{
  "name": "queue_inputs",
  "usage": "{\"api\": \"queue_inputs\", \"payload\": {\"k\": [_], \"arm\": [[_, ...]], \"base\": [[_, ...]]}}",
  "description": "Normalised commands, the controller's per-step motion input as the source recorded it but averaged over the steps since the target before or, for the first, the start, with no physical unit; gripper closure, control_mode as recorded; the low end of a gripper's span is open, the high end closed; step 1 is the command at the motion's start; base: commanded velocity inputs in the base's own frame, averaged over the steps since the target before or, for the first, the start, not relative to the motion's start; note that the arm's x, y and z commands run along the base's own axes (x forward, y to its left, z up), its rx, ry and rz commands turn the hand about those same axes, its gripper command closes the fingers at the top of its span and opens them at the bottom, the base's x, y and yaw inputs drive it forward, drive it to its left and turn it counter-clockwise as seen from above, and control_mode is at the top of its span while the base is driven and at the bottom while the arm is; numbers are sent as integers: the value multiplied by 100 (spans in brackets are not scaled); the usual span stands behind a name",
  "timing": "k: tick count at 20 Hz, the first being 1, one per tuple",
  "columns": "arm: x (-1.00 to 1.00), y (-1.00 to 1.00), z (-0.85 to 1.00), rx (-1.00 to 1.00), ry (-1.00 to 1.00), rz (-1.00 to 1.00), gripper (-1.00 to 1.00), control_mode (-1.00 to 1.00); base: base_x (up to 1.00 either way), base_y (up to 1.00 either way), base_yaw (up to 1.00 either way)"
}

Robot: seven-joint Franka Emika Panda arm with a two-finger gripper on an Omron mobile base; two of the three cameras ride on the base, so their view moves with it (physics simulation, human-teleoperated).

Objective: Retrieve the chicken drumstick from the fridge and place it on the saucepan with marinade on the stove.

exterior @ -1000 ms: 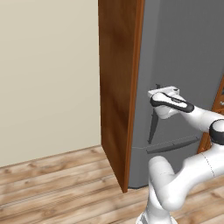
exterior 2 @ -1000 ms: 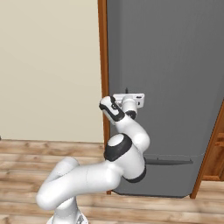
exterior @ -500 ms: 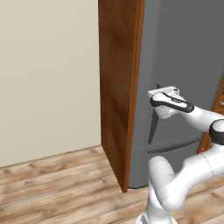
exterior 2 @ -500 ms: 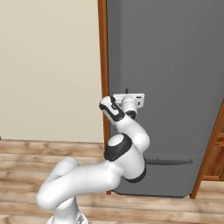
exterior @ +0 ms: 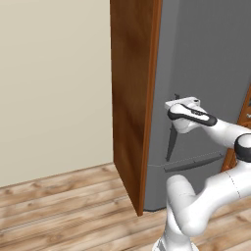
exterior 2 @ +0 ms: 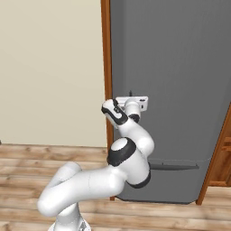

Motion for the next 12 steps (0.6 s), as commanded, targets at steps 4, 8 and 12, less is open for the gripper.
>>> {"api": "queue_inputs", "payload": {"k": [4,8,12], "arm": [[0,0,0,0,0,0,100,-100],[0,0,0,0,4,0,100,-100],[-3,-14,0,1,4,0,100,-100]], "base": [[0,0,0],[0,0,0],[0,0,0]]}}
